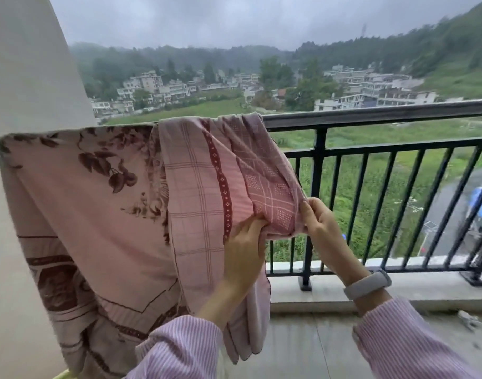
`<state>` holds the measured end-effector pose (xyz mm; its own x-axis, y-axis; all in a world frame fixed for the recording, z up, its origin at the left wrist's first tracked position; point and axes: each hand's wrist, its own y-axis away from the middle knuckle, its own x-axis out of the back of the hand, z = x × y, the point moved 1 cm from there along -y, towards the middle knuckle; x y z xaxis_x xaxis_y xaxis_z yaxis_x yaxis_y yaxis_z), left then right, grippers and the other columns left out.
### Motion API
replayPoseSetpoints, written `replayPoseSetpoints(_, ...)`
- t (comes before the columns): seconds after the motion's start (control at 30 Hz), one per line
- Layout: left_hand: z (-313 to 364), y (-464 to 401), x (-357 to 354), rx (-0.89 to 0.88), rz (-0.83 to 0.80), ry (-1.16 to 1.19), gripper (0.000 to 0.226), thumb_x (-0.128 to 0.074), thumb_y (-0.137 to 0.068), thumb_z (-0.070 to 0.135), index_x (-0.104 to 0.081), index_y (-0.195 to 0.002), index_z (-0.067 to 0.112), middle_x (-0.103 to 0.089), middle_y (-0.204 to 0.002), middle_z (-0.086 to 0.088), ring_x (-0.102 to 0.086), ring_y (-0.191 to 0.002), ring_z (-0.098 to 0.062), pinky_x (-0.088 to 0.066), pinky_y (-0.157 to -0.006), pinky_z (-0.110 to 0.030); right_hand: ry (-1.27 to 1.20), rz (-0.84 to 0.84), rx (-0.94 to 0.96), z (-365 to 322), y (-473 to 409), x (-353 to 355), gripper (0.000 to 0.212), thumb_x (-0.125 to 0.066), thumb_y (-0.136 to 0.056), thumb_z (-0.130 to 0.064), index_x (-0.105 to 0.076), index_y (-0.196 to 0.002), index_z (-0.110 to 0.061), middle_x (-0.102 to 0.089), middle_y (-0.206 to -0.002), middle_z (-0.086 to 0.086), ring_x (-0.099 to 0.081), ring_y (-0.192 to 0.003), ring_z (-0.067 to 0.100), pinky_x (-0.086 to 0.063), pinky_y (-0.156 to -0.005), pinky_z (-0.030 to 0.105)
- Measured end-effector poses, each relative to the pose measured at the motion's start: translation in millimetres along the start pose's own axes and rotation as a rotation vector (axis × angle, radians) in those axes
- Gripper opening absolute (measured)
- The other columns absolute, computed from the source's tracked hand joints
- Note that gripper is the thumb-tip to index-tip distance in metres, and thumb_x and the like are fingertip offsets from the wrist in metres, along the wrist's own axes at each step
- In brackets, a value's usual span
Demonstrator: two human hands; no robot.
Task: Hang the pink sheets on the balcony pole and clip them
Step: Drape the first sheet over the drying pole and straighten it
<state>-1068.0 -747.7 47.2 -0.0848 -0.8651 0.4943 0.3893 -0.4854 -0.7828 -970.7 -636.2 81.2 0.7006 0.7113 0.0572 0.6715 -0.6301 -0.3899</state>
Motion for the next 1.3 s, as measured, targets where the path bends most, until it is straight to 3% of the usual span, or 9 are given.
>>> replayPoseSetpoints(0.1,13,-11,1,-0.063,0.074,0.104,0.032,-0.039,-0.092,0.023,-0.064,-0.095,0.003,-0.069,-0.066,-0.006,-0.052,-0.054,0.000,-0.038,-0.054,0.003,-0.042,0.051,0.017,-8,-4,16,0.024,-0.031,-0.097,-0.016,-0.049,-0.082,-0.013,-0.054,-0.075,0.004,-0.057,-0.065,0.012,-0.054,-0.060,0.019)
replayPoseSetpoints(0.3,68,-37,-19,-0.180,0.079,0.255,0.039,-0.036,-0.094,0.036,-0.064,-0.092,0.009,-0.060,-0.054,0.006,-0.042,-0.034,0.000,-0.029,-0.034,-0.005,0.031,0.472,0.255,-52,-24,92,0.021,-0.042,-0.095,-0.012,-0.051,-0.079,-0.022,-0.050,-0.065,-0.002,-0.049,-0.044,0.000,-0.041,-0.041,0.011)
replayPoseSetpoints(0.37,74,-35,-27,-0.129,-0.116,0.137,0.047,-0.030,-0.095,0.043,-0.064,-0.094,0.011,-0.066,-0.060,-0.001,-0.055,-0.043,-0.010,-0.039,-0.040,-0.017,0.270,0.441,0.293,-39,-22,105,0.017,-0.044,-0.094,-0.015,-0.050,-0.079,-0.020,-0.048,-0.061,0.000,-0.047,-0.041,0.007,-0.036,-0.035,0.013)
replayPoseSetpoints(0.5,36,-25,-27,0.156,-0.602,-0.229,0.018,-0.048,-0.087,0.022,-0.064,-0.094,0.020,-0.069,-0.097,-0.004,-0.063,-0.084,-0.023,-0.050,-0.069,-0.031,0.422,0.126,0.152,30,2,88,0.011,-0.049,-0.087,-0.024,-0.054,-0.077,-0.022,-0.059,-0.065,0.007,-0.054,-0.050,0.019,-0.047,-0.041,0.028)
replayPoseSetpoints(0.7,39,-76,3,-0.044,0.026,-0.102,0.019,-0.065,-0.080,0.014,-0.063,-0.097,0.007,-0.065,-0.093,-0.008,-0.056,-0.085,-0.015,-0.047,-0.070,-0.022,0.472,-0.108,0.163,40,-9,80,0.006,-0.055,-0.087,-0.022,-0.061,-0.090,-0.022,-0.066,-0.086,-0.006,-0.064,-0.080,0.007,-0.050,-0.077,0.015)
replayPoseSetpoints(0.83,50,-120,-12,-0.063,0.098,-0.163,0.024,-0.065,-0.078,0.017,-0.060,-0.100,0.009,-0.059,-0.102,-0.008,-0.052,-0.097,-0.021,-0.038,-0.083,-0.027,0.567,-0.039,0.284,35,-39,99,0.017,-0.055,-0.086,-0.008,-0.062,-0.102,-0.010,-0.063,-0.097,-0.001,-0.062,-0.092,0.017,-0.050,-0.087,0.027)
replayPoseSetpoints(0.97,56,-146,-43,-0.065,0.144,-0.220,0.027,-0.063,-0.078,0.025,-0.059,-0.101,0.011,-0.055,-0.110,-0.008,-0.046,-0.105,-0.023,-0.040,-0.091,-0.035,0.669,0.024,0.534,11,-80,119,0.022,-0.050,-0.082,-0.002,-0.061,-0.102,-0.001,-0.065,-0.094,0.009,-0.062,-0.090,0.020,-0.045,-0.091,0.018)
replayPoseSetpoints(1.13,53,-171,-74,0.062,0.225,-0.378,0.049,-0.058,-0.071,0.050,-0.047,-0.106,0.017,-0.049,-0.121,-0.009,-0.035,-0.113,-0.022,-0.036,-0.092,-0.043,0.792,0.109,0.845,-28,-138,135,0.026,-0.043,-0.081,-0.007,-0.061,-0.098,-0.002,-0.065,-0.090,0.010,-0.055,-0.087,0.016,-0.048,-0.079,0.027)
replayPoseSetpoints(1.3,44,-186,-70,0.049,0.377,-0.460,0.033,-0.071,-0.073,0.029,-0.051,-0.093,0.014,-0.059,-0.100,-0.007,-0.048,-0.099,-0.023,-0.037,-0.086,-0.036,0.883,-0.017,0.938,-62,-184,125,0.026,-0.044,-0.087,-0.015,-0.061,-0.105,-0.012,-0.066,-0.099,0.005,-0.059,-0.090,0.019,-0.046,-0.077,0.030)
